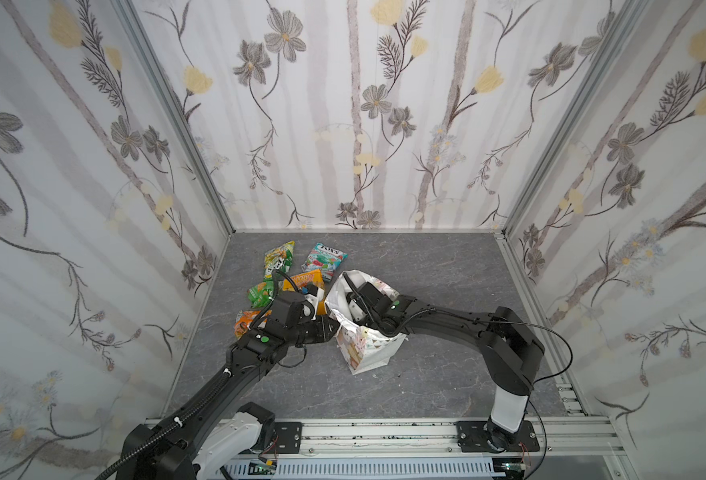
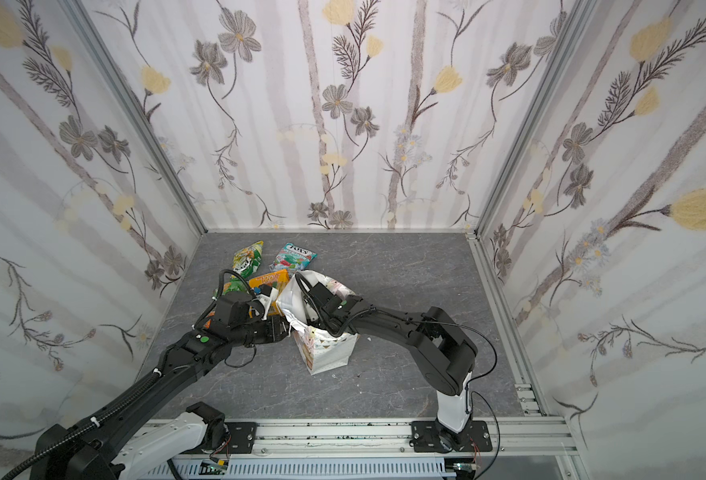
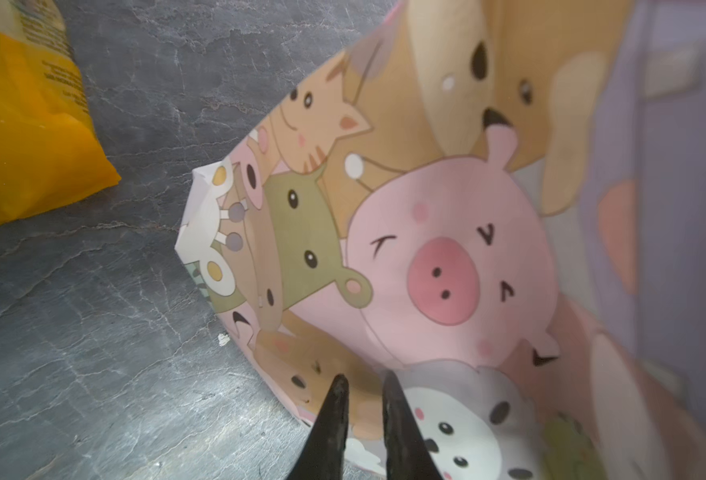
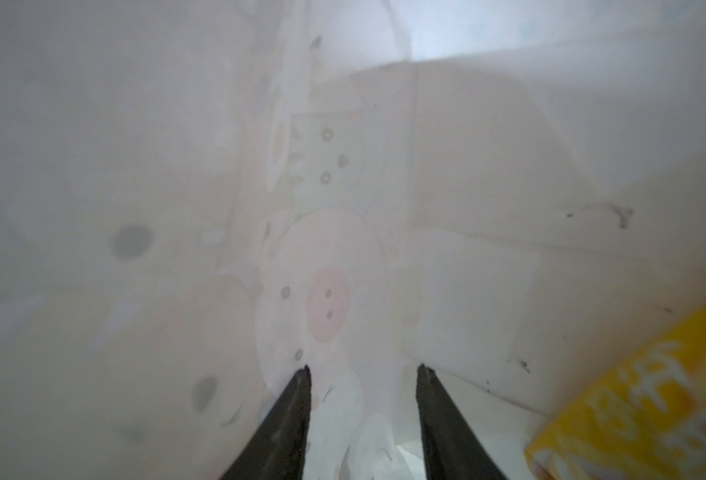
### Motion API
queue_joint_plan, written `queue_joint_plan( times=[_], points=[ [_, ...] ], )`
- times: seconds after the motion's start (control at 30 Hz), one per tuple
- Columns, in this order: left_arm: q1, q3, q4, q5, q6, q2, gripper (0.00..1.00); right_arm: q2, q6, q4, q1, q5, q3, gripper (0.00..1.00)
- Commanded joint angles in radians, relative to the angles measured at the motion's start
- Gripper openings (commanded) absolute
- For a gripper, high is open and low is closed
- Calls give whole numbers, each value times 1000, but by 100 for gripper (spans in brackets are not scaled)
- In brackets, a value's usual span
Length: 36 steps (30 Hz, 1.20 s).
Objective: Take the snacks out of the paper bag
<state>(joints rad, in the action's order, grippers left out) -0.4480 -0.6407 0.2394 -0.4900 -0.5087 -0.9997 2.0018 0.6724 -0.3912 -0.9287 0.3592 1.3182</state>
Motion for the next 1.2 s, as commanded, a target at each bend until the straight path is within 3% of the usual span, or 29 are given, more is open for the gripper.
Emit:
queue_joint_plan(
  times=[0.0, 0.2, 0.37, 0.43, 0.5, 0.57, 0.63, 0.87, 1.0, 1.07, 1.17],
  points=[
    [2, -7, 30, 24, -2, -19, 17, -31, 4, 37, 3, -2, 41, 50],
    [2, -24, 45, 10, -2, -33, 17, -23, 1, 77, 14, -7, 85, 77],
    [2, -38, 48, -1, 1, -42, 17, -5, -31, 154, 39, -109, 101, 84],
    [2, -51, 47, -15, -1, -41, 24, 20, -66, 174, 46, -184, 106, 79],
    [2, -85, 69, -28, 13, -16, 45, 54, -73, 175, 57, -149, 116, 67],
    [2, -136, 93, -19, 20, 41, 69, 55, -66, 175, 57, -115, 100, 62],
    [3, -191, 101, 3, 22, 114, 81, 28, -53, 181, 63, -98, 58, 59],
    [32, -356, 183, 60, 6, 165, 86, -19, -19, 100, 93, -40, 7, 56],
    [111, -386, 234, 95, -90, 142, 87, -68, -14, 95, 93, 37, -13, 51],
    [191, -365, 217, 56, -150, 126, 87, -104, -3, 92, 93, 48, -30, 52],
    [309, -266, 77, -92, -280, 77, 88, -152, 9, 92, 122, 73, -52, 52]
  ],
)
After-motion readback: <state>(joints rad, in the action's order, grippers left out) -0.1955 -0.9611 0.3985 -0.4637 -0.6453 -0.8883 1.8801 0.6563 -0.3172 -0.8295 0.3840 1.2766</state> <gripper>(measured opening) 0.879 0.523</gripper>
